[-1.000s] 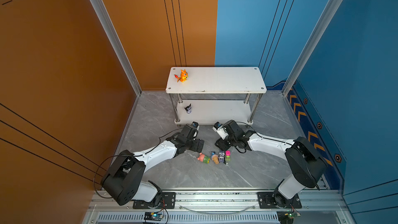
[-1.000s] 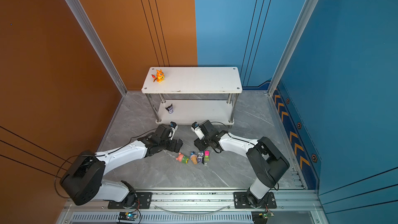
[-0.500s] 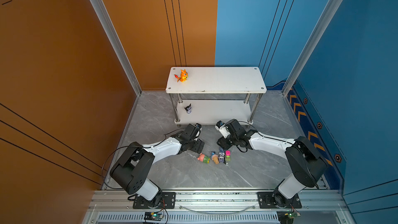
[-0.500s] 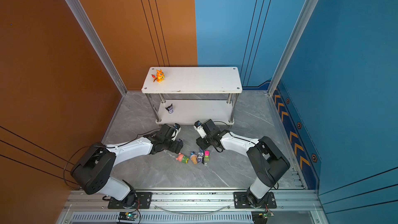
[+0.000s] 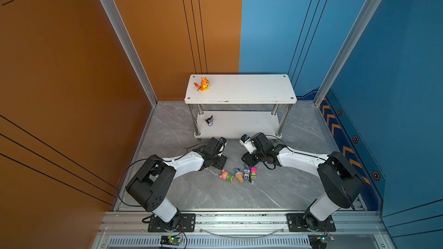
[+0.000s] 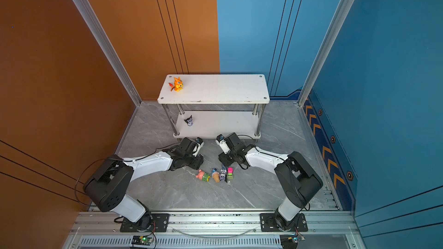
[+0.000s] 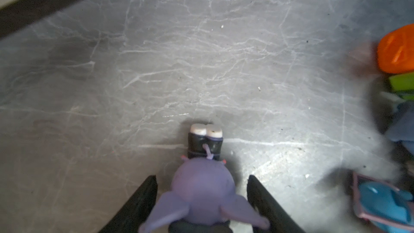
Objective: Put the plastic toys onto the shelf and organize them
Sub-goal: 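Reach the left gripper onto the purple figure while the right gripper opens, then close the left gripper around the purple big-eared figure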
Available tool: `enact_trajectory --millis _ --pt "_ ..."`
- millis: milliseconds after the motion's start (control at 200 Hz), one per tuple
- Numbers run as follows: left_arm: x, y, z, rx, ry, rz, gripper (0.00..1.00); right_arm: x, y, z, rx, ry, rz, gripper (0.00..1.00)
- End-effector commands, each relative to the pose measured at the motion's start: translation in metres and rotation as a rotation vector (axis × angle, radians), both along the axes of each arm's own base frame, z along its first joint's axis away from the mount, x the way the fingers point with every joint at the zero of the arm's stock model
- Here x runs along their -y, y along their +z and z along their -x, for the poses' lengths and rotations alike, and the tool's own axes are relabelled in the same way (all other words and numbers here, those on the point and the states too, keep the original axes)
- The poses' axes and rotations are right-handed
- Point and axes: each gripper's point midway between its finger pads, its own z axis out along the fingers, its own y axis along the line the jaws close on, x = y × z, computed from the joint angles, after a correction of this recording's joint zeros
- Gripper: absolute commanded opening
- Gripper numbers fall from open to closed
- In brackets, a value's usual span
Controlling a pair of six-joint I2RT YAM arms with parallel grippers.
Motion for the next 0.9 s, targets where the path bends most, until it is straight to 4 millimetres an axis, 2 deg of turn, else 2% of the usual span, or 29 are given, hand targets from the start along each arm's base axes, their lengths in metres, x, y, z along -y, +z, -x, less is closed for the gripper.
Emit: enact_trajectory --millis 0,446,816,861,896 --pt "0.011 0.005 -0.004 0.011 -0.032 0.016 0.60 0.003 0.001 0.000 -0.002 -0.019 -0.015 0.53" --pt "0.017 0.008 -0.006 0.018 -0.047 0.023 0.38 0.004 -0.003 0.001 -0.009 -0.020 -0.015 0.52" --pt "0.016 0.015 -0.001 0.022 -0.056 0.027 0.33 0.004 -0.003 0.002 -0.007 -0.020 -0.017 0.52" --pt "0.015 0.015 0.000 0.023 -0.057 0.028 0.35 0.004 -0.003 0.002 -0.008 -0.021 -0.017 0.52" --pt "0.014 0.015 0.000 0.027 -0.055 0.026 0.41 0.004 -0.003 0.002 -0.008 -0.021 -0.018 0.52"
